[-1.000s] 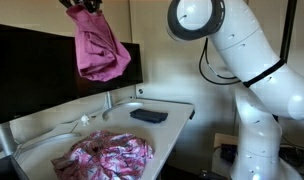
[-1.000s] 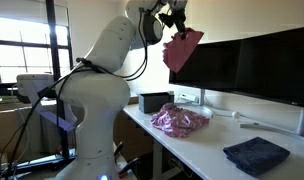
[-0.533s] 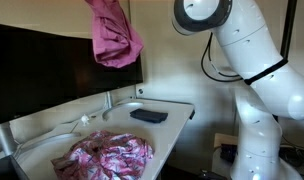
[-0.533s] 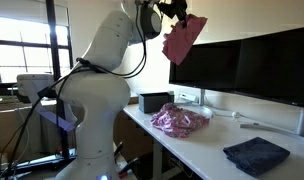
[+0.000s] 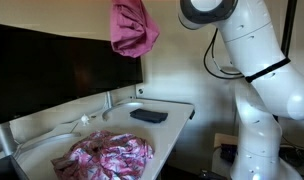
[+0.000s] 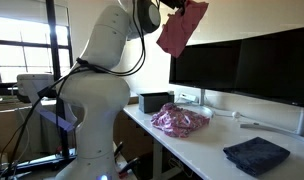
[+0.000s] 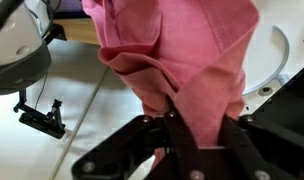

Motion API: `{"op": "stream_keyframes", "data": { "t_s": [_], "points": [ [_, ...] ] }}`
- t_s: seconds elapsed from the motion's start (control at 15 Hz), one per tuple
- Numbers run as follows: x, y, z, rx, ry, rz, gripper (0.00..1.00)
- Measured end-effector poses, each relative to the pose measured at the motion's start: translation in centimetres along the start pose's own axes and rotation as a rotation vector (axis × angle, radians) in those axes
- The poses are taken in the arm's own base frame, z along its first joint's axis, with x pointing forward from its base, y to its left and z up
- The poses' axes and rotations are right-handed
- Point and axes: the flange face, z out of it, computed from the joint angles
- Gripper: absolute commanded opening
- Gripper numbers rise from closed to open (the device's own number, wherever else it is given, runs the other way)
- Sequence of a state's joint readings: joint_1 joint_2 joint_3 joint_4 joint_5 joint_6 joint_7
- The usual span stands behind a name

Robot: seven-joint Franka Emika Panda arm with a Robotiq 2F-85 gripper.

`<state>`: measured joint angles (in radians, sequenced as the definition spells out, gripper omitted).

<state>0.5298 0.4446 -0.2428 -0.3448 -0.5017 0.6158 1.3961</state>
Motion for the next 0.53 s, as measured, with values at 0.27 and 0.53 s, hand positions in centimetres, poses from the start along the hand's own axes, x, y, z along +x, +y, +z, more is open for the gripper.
{"op": "stream_keyframes", "data": {
  "t_s": [0.27, 0.53],
  "points": [
    [2.4, 1.7, -0.1, -0.017, -0.020, 0.080, 0.08],
    [4.9, 2.7, 0.2, -0.032, -0.038, 0.155, 0.08]
  ]
}}
